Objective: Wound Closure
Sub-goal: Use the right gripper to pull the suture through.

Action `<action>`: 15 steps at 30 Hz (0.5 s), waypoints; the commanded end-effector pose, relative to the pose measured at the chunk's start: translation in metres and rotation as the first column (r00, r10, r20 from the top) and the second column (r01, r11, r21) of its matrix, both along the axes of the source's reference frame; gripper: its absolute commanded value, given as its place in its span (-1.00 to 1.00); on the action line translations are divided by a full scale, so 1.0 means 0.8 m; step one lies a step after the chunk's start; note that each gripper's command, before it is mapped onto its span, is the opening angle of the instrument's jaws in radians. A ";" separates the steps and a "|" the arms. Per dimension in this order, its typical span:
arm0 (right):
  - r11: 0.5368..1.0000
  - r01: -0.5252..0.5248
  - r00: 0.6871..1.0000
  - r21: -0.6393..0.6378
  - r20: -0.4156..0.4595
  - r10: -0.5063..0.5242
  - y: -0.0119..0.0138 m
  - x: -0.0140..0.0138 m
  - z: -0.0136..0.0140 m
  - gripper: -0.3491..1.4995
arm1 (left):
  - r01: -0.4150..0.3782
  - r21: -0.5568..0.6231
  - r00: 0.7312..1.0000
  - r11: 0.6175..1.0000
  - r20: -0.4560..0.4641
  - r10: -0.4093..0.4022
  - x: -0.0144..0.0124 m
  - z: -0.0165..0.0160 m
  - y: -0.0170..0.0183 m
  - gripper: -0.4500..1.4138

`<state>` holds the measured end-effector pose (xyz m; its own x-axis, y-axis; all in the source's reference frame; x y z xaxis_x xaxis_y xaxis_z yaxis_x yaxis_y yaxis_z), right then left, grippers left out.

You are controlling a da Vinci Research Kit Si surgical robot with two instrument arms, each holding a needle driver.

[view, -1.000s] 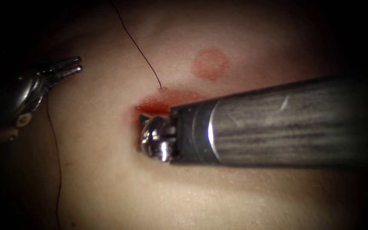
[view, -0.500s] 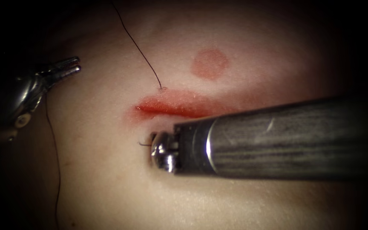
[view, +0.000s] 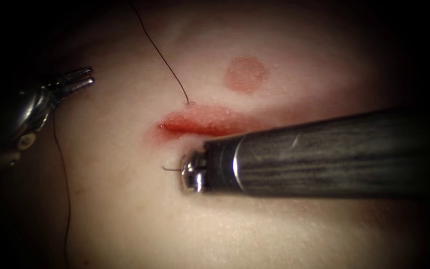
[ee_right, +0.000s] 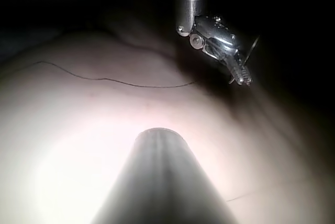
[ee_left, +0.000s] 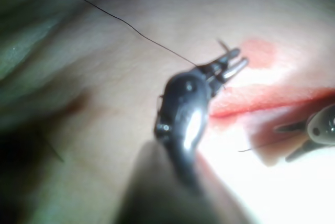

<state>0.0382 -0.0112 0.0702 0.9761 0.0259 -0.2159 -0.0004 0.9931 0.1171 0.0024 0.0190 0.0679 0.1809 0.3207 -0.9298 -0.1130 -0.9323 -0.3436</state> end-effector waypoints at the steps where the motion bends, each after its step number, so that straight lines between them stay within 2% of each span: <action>1: 1.000 -0.011 1.000 0.002 -0.009 0.011 0.0000 0.0006 0.0013 -0.14 | -0.001 0.000 1.000 1.000 0.002 0.001 -0.0007 0.0010 -0.0002 -0.89; 5: 0.999 -0.039 0.999 0.008 -0.034 0.039 0.0007 0.0008 0.0019 -0.58 | -0.001 0.000 1.000 1.000 0.002 0.001 -0.0007 0.0010 -0.0002 -0.89; 6: 0.999 -0.046 0.998 0.008 -0.041 0.046 0.0008 0.0009 0.0020 -0.73 | -0.001 0.000 1.000 1.000 0.002 0.001 -0.0007 0.0010 -0.0002 -0.89; 7: 0.999 -0.053 0.998 0.010 -0.043 0.053 0.0009 0.0010 0.0021 -0.96 | -0.001 0.000 1.000 1.000 0.002 0.001 -0.0007 0.0010 -0.0002 -0.89; 15: 0.997 -0.071 0.995 0.015 -0.062 0.072 0.0004 0.0003 0.0010 -1.00 | -0.003 0.004 1.000 1.000 0.003 0.003 -0.0007 0.0012 -0.0003 -0.89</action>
<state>0.0380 -0.0105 0.0706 0.9556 0.0983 -0.2779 -0.0640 0.9894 0.1301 0.0024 0.0189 0.0681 0.1819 0.3238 -0.9285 -0.1100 -0.9316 -0.3465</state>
